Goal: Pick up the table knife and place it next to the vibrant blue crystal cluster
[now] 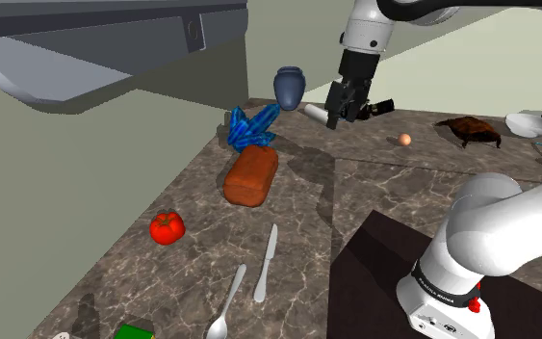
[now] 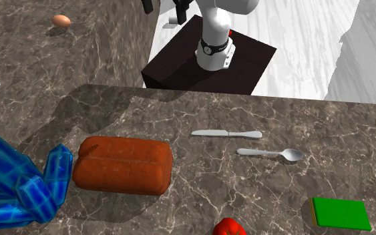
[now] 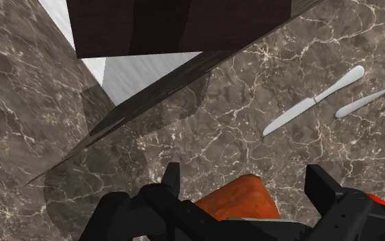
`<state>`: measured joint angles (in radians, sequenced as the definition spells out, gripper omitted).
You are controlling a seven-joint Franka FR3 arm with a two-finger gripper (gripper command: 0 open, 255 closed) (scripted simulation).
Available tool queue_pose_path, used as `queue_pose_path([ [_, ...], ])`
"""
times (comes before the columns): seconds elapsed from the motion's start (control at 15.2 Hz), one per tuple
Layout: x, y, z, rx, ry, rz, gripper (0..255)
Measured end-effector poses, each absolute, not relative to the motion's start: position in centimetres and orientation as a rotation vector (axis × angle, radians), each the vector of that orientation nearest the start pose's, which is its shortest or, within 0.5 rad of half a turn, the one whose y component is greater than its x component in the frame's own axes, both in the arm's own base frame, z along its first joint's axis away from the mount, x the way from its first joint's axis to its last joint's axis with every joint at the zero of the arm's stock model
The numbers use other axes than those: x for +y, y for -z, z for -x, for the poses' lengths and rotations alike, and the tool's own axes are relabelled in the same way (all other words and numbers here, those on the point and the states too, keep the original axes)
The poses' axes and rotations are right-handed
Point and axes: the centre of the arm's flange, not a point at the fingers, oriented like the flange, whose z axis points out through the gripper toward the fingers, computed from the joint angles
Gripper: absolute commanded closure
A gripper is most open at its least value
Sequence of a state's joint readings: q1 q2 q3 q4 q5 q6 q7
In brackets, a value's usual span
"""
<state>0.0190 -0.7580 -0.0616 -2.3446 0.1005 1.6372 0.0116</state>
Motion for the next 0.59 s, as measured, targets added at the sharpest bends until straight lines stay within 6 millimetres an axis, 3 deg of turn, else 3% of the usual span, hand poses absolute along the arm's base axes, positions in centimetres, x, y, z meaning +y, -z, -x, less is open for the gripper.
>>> queue_pose_path([
  [0.2, 0.1, -58.4, -31.8, 0.126, 0.075, 2.998, 0],
  [0.59, 5.3, -52.4, -30.7, 0.437, 0.071, 2.982, 0],
])
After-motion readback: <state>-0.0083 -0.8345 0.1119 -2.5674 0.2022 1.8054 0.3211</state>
